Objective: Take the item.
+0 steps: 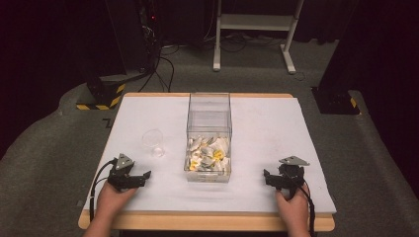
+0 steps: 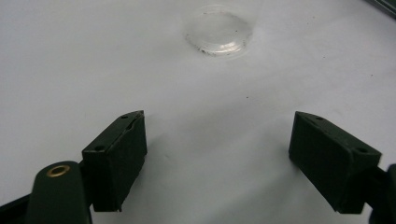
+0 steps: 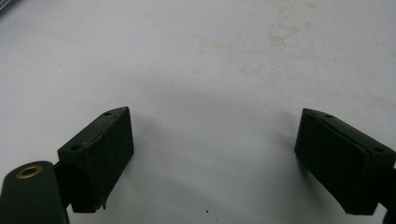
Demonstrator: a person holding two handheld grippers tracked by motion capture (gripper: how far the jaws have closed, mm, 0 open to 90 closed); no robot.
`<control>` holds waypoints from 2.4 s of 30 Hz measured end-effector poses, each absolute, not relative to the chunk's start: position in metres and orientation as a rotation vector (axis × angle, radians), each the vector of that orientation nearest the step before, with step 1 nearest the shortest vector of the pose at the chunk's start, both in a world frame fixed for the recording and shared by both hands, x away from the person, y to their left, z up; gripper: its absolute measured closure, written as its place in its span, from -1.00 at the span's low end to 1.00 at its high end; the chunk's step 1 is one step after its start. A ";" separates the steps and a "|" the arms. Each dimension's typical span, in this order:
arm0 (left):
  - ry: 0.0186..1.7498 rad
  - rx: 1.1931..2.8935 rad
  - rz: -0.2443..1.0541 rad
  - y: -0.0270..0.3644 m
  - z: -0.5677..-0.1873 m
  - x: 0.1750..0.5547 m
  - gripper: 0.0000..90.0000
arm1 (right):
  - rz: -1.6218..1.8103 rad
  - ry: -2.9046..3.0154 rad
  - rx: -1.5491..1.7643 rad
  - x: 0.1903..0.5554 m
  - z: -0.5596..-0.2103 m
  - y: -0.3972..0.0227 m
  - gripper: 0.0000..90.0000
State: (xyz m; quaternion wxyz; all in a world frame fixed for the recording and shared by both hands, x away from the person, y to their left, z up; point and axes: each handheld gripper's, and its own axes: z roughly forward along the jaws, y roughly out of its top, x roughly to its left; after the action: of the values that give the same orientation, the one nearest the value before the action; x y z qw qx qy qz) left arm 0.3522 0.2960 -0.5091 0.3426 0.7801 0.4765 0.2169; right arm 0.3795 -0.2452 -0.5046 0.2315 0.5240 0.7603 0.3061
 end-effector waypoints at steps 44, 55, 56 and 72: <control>1.199 2.015 0.577 0.293 -0.503 0.346 -0.57 | 0.844 2.089 1.444 0.380 -0.505 -0.246 -0.75; 1.137 2.001 0.570 0.281 -0.495 0.338 -0.57 | 0.844 2.089 1.445 0.380 -0.505 -0.246 -0.75; 1.129 2.000 0.572 0.280 -0.494 0.338 -0.57 | 0.844 2.090 1.445 0.380 -0.505 -0.246 -0.75; 1.059 2.016 0.570 0.263 -0.486 0.331 -0.55 | 0.844 2.089 1.445 0.380 -0.505 -0.246 -0.75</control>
State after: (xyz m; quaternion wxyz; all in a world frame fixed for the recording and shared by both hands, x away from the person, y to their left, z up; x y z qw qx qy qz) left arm 0.3305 0.2632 -0.4859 0.3869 0.7919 0.4159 0.2241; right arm 0.3799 -0.2456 -0.5048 0.2304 0.5253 0.7595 0.3069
